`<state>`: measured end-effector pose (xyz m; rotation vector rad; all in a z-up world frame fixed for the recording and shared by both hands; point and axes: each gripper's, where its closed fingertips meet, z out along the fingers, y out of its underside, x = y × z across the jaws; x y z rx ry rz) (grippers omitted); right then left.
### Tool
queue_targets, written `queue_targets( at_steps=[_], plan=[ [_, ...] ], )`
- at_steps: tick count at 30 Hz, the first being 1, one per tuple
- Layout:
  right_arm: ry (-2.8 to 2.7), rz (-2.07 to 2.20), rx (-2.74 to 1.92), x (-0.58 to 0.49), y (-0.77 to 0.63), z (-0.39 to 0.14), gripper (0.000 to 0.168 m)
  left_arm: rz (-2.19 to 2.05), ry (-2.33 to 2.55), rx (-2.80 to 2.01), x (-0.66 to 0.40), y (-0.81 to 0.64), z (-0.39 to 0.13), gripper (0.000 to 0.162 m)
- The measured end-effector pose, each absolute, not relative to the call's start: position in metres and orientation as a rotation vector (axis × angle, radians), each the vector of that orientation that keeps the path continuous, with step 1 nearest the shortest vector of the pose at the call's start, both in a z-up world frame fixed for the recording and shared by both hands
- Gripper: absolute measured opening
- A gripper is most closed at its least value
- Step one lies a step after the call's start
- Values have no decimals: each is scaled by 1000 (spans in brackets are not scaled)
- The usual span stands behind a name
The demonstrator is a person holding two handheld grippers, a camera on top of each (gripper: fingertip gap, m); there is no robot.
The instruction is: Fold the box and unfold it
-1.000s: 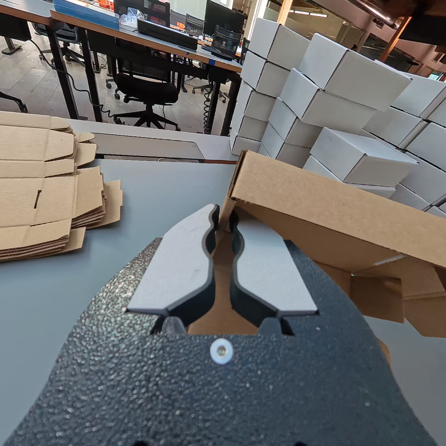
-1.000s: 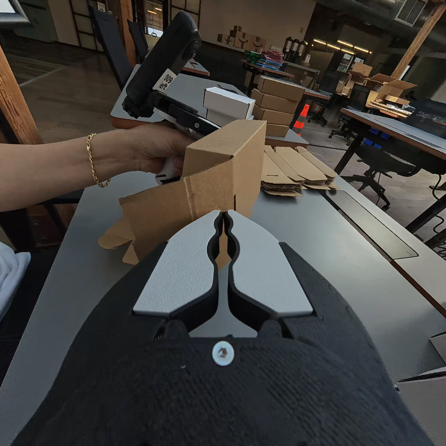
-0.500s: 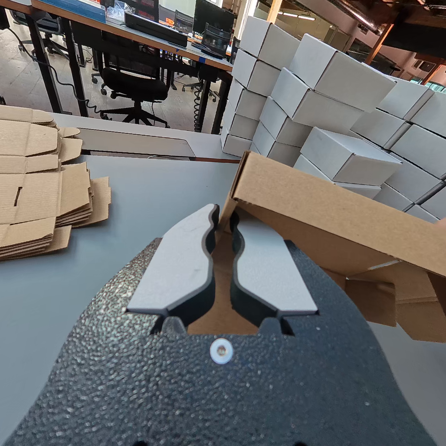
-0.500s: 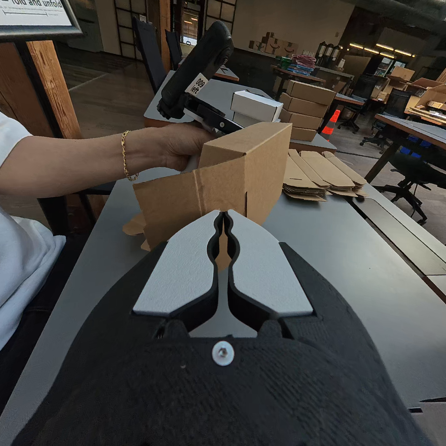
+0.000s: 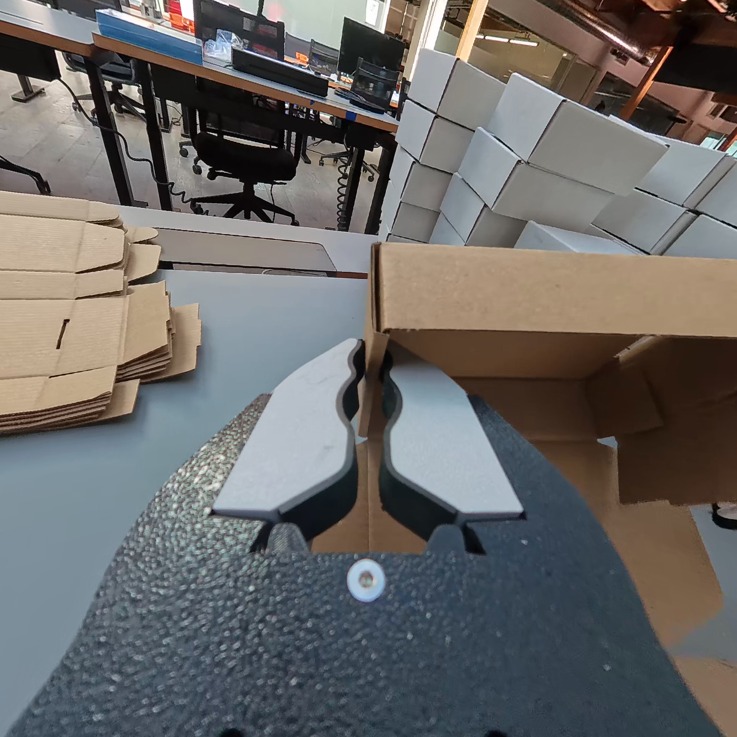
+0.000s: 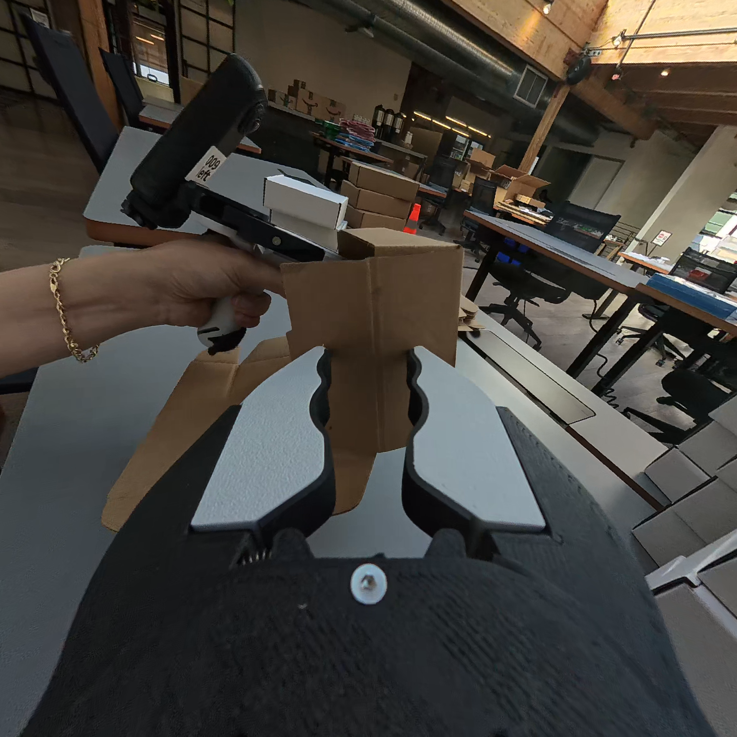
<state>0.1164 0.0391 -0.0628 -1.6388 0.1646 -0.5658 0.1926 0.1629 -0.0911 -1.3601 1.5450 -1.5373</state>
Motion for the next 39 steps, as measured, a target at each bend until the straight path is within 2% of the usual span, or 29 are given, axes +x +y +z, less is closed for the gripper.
queue_targets(
  at_steps=[1, 8, 19, 32, 36, 39],
  plan=[
    [166, -570, -1639, 118, 38, -62, 36, -1537, 1544, -1358, 193, 163, -91, 6],
    [276, -763, -1681, 135, 37, -71, 36, -1435, 1526, -1305, 192, 164, -89, 6],
    [687, -1031, -1493, 177, 18, -56, 24, -1256, 1445, -1145, 182, 152, -72, 8],
    [718, -1355, -1393, 202, 16, -47, 20, -1269, 1395, -1193, 184, 151, -75, 11],
    [676, -1125, -1355, 209, 30, -56, 20, -1281, 1396, -1234, 188, 162, -78, 11],
    [587, -1164, -1395, 214, 32, -61, 20, -1261, 1416, -1229, 189, 163, -84, 12]
  ],
)
